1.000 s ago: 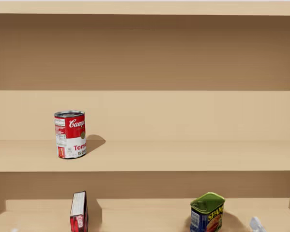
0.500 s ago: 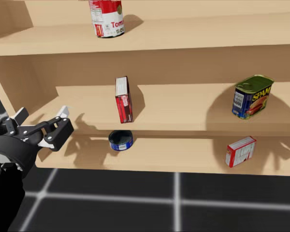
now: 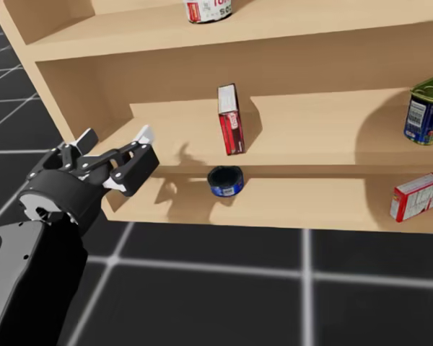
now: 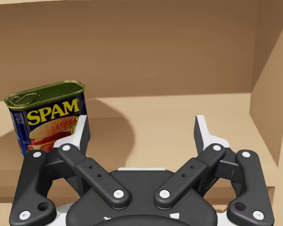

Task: Retrieve the tuna can from the shelves.

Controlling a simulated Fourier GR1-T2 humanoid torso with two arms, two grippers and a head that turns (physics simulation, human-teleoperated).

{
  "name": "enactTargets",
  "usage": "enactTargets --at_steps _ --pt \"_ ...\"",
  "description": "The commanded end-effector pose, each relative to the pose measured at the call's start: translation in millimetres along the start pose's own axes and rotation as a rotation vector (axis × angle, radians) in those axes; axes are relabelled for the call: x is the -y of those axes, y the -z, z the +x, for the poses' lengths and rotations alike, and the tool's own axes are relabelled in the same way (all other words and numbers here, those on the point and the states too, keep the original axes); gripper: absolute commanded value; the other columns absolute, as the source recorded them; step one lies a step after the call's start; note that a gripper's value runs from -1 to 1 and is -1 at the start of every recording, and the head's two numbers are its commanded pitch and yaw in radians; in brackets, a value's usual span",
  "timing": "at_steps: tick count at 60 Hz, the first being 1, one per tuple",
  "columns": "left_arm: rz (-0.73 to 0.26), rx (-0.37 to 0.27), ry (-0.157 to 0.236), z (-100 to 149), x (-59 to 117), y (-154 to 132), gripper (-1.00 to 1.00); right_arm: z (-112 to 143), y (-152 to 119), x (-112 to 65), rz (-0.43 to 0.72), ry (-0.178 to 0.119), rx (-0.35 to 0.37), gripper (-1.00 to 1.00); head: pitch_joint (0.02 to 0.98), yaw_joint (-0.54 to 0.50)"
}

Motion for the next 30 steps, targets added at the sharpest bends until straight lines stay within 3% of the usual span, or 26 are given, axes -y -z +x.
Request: enactTargets --at_steps 1,3,5,8,13,19,22,28,30 --pt "-0.1 -0.033 -0.023 30 13.4 -27 -1.0 -2 0 -0.5 -0.001 0.004 -0.005 -1.0 0.706 0.25" --pt "-0.118 -0.035 -0.028 33 13.9 -32 -1.0 -2 0 -0.5 -0.001 0.004 -0.006 -1.0 0.707 0.24" --pt "-0.128 -0.055 -0.003 39 14.3 -41 -1.0 -2 0 -0.6 -0.001 0.004 -0.006 -1.0 0.708 0.24" --pt "-0.166 -0.063 -0.012 43 15.3 -53 -1.0 -2 0 -0.4 -0.001 0.006 -0.007 -1.0 0.708 0.24" --pt "-0.179 -0.1 0.051 41 19.2 -71 -1.0 -2 0 -0.3 -0.003 0.006 -0.008 -1.0 0.709 0.24" --pt "-0.19 -0.141 0.09 28 23.6 -84 -1.0 -2 -1 -0.3 -0.005 0.009 -0.004 -1.0 0.712 0.24" --pt "-0.187 -0.155 0.091 21 24.7 -86 -1.0 -2 -1 -0.2 -0.005 0.011 -0.004 -1.0 0.712 0.25" --pt "-0.213 -0.207 0.042 -5 29.1 -84 -1.0 -3 -1 -0.2 -0.006 0.012 -0.006 -1.0 0.71 0.24" --pt "-0.214 -0.217 0.052 -12 31.0 -82 -1.0 -3 -1 -0.2 -0.007 0.013 -0.006 -1.0 0.71 0.24"
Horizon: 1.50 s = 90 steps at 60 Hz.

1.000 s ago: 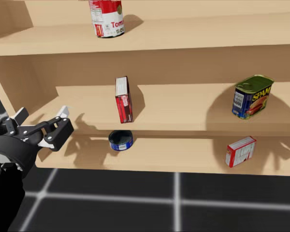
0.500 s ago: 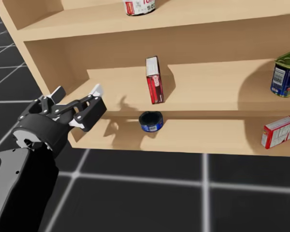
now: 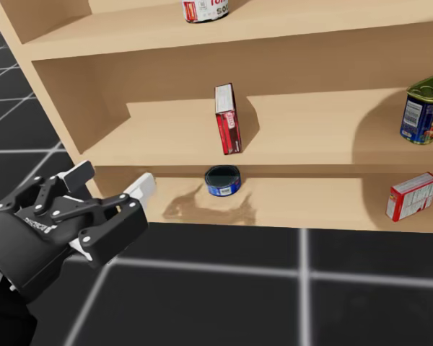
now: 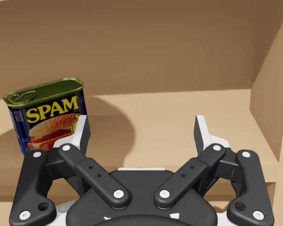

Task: Retrieve the tuna can from the shelves.

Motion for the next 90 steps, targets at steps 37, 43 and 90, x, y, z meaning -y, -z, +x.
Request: enactTargets --at_steps 37,43,90 --pt "0.007 -0.131 -0.018 -84 20.0 128 -1.0 2 0 3.0 -0.003 0.021 -0.001 -1.0 0.717 0.22" --pt "0.016 -0.145 -0.028 -89 20.0 147 -1.0 2 0 3.7 -0.003 0.023 0.0 -1.0 0.72 0.22" --pt "0.107 -0.237 -0.027 -118 20.0 211 -1.0 2 1 6.8 -0.006 0.027 0.001 -1.0 0.738 0.21"
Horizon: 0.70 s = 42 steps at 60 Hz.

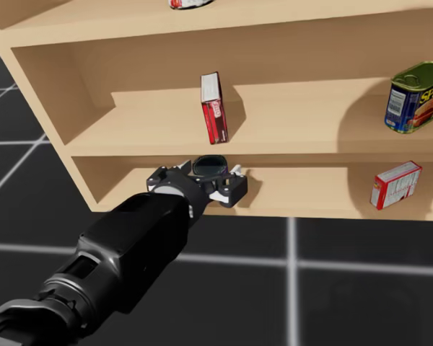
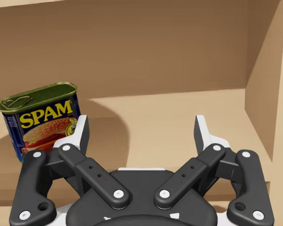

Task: Retrieve the tuna can from the shelves.

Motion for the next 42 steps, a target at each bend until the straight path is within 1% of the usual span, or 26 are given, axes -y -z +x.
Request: enactTargets --at_steps 1,5,6,7,8,11,24,31,34,35,36,39,41,42 --pt "0.008 -0.029 -0.009 -9 -2.0 9 -1.0 0 0 0.7 0.0 0.001 -0.001 -1.0 0.738 0.21" --pt "0.002 -0.03 -0.009 -10 -1.8 9 -1.0 0 0 0.6 0.0 0.001 -0.001 -1.0 0.739 0.21" --pt "0.002 -0.029 -0.009 -10 -1.8 9 -0.93 0 0 0.6 0.0 0.001 -0.001 -1.0 0.739 0.21" --pt "0.003 -0.028 -0.009 -10 -1.5 9 -0.44 0 0 0.8 0.0 0.001 -0.001 -1.0 0.739 0.21" --pt "-0.002 -0.027 -0.012 -9 -0.9 7 0.75 0 0 0.7 -0.001 0.001 -0.001 -1.0 0.739 0.21" --pt "-0.006 -0.021 -0.011 -8 -0.1 6 0.9 0 0 0.8 0.0 0.001 -0.002 -1.0 0.739 0.21" --pt "-0.014 0.007 -0.014 0 2.2 -3 0.97 0 0 1.0 0.0 0.0 -0.002 -1.0 0.738 0.21" --pt "-0.019 0.035 -0.014 11 2.4 -21 0.96 0 0 1.2 -0.001 0.0 -0.002 -1.0 0.739 0.21" --pt "-0.021 0.041 -0.006 15 2.3 -31 0.97 0 0 1.4 -0.002 0.001 -0.001 -1.0 0.739 0.21" --pt "-0.021 0.043 -0.002 17 2.3 -35 0.94 0 0 1.4 -0.002 0.001 -0.001 -1.0 0.739 0.21" --pt "-0.019 0.045 0.004 18 2.2 -40 0.97 0 0 1.4 -0.002 0.001 -0.002 -1.0 0.738 0.21" --pt "-0.014 0.038 0.018 21 2.2 -50 0.95 0 0 1.6 -0.003 0.002 -0.002 -1.0 0.737 0.21" --pt "-0.017 0.041 0.02 21 2.5 -55 0.94 0 0 1.6 -0.003 0.002 -0.002 -1.0 0.737 0.21" --pt "-0.018 0.039 0.029 22 2.7 -61 0.95 0 0 1.7 -0.003 0.002 -0.002 -1.0 0.737 0.21"
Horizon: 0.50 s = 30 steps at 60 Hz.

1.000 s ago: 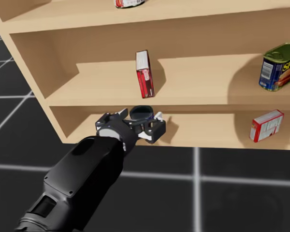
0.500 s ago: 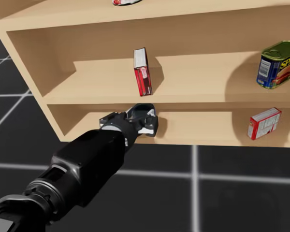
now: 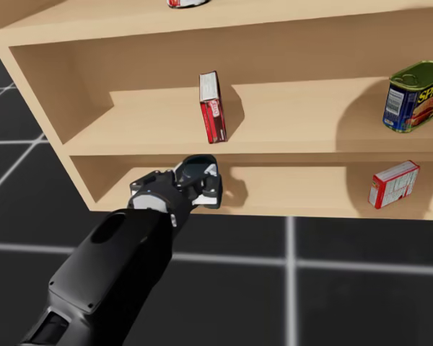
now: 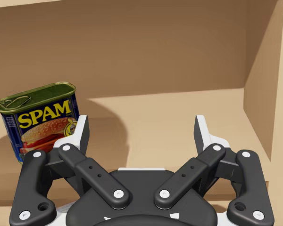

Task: Retrieve the tuna can from the shelves.

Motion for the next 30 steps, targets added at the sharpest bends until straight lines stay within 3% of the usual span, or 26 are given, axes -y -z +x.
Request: enactTargets --at_steps 1,10,30 --pt "-0.097 0.026 0.052 18 4.7 -27 0.95 0 0 0.5 -0.001 0.001 0.0 -1.0 0.736 0.21" --pt "-0.125 -0.004 0.072 14 0.2 -65 0.95 0 0 0.7 -0.001 0.002 0.0 -1.0 0.735 0.21" --pt "-0.207 -0.018 0.186 9 -21.6 -150 1.0 0 0 0.8 -0.001 0.001 0.0 -1.0 0.732 0.21"
